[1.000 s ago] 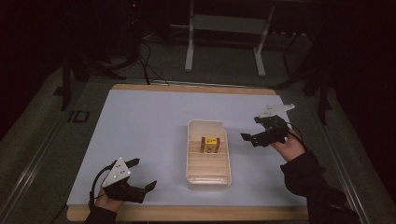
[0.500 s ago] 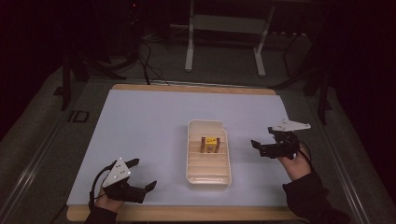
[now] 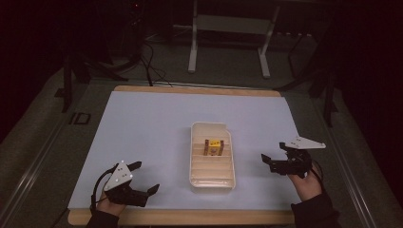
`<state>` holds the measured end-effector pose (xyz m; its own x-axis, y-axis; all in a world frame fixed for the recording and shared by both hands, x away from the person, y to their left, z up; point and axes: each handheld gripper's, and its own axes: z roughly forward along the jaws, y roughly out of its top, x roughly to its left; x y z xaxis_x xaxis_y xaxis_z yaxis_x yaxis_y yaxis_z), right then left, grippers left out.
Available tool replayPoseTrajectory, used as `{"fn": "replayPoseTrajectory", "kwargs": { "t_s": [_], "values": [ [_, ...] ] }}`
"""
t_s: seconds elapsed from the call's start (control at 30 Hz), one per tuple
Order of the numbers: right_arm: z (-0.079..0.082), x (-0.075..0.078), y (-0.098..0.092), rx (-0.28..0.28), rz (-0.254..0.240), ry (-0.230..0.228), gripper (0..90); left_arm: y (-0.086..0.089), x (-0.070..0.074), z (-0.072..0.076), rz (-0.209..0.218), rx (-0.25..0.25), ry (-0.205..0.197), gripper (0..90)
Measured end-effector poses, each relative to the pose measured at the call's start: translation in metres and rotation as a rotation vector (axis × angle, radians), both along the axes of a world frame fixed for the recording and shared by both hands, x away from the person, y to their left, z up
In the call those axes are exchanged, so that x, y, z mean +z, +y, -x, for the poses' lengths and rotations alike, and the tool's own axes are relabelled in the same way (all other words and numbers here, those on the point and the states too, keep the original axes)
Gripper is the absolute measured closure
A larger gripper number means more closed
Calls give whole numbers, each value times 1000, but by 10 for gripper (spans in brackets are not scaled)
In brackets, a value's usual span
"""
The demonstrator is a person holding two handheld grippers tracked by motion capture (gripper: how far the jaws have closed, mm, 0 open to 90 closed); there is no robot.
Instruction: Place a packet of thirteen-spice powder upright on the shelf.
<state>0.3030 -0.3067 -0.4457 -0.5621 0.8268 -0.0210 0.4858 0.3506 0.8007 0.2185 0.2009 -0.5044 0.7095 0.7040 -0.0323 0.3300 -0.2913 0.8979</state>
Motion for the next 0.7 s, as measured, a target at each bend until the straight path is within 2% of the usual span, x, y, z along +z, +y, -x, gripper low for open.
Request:
{"fn": "replayPoseTrajectory", "kwargs": {
  "t_s": [0.13, 0.3, 0.33, 0.57, 0.7],
  "values": [
    [7, -7, -6, -28, -14, 0, 140, 0, 0, 0, -3, -2, 2, 10],
    [14, -16, -13, -50, -2, 25, 140, 0, 0, 0, -2, -3, 1, 9],
    [16, -17, -14, -61, -5, 16, 140, 0, 0, 0, -2, -3, 1, 9],
    [25, -21, -26, -104, -7, 19, 140, -1, 0, 0, -3, -6, 2, 10],
    [25, -22, -27, -110, -9, 16, 140, -1, 0, 0, -4, -8, 1, 10]
  ]
}}
